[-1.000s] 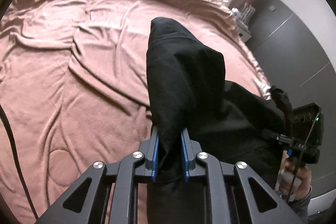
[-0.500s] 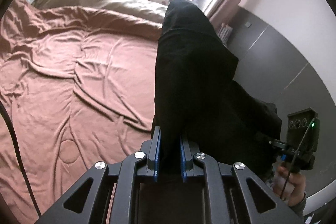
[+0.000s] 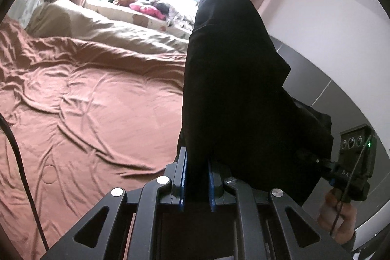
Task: Fold large clothes
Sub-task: 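Lift the folded black jacket off the bed with both grippers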
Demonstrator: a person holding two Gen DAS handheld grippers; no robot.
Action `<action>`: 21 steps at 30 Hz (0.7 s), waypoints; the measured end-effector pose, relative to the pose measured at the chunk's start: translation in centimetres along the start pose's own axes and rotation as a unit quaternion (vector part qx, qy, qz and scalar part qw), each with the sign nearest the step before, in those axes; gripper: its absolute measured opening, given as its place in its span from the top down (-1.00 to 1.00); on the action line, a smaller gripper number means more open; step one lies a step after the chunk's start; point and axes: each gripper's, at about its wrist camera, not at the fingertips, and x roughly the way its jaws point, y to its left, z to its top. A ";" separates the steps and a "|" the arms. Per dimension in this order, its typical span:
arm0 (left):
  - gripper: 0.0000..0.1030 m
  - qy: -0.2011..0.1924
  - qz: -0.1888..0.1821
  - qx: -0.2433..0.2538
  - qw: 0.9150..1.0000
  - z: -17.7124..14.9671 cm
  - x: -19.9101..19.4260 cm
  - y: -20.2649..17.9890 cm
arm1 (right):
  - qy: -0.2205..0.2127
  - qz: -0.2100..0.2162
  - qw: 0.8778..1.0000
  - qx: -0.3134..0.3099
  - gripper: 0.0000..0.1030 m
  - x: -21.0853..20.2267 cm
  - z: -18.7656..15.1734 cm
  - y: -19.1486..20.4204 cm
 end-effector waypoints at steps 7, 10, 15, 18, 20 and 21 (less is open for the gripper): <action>0.73 -0.010 -0.020 0.027 0.999 -0.4 1.1 -8.8 | -0.030 -0.029 0.999 -0.018 0.78 -8.6 0.3 -2.2; 0.73 -0.005 -0.034 0.047 0.998 -0.8 2.4 -12.5 | -0.038 -0.047 0.998 -0.022 0.78 -11.2 0.4 -3.2; 0.73 0.005 -0.064 0.058 0.996 -1.8 4.8 -17.7 | -0.062 -0.075 0.995 -0.026 0.79 -15.7 -0.1 -4.5; 0.73 0.015 -0.085 0.072 0.994 -2.5 6.4 -21.1 | -0.076 -0.091 0.993 -0.023 0.80 -18.7 -1.0 -5.0; 0.73 0.023 -0.097 0.083 0.991 -2.7 7.4 -23.0 | -0.082 -0.102 0.991 -0.017 0.80 -20.0 -1.4 -5.4; 0.73 0.027 -0.102 0.088 0.991 -2.8 7.8 -23.7 | -0.085 -0.109 0.990 -0.015 0.80 -20.8 -1.6 -5.7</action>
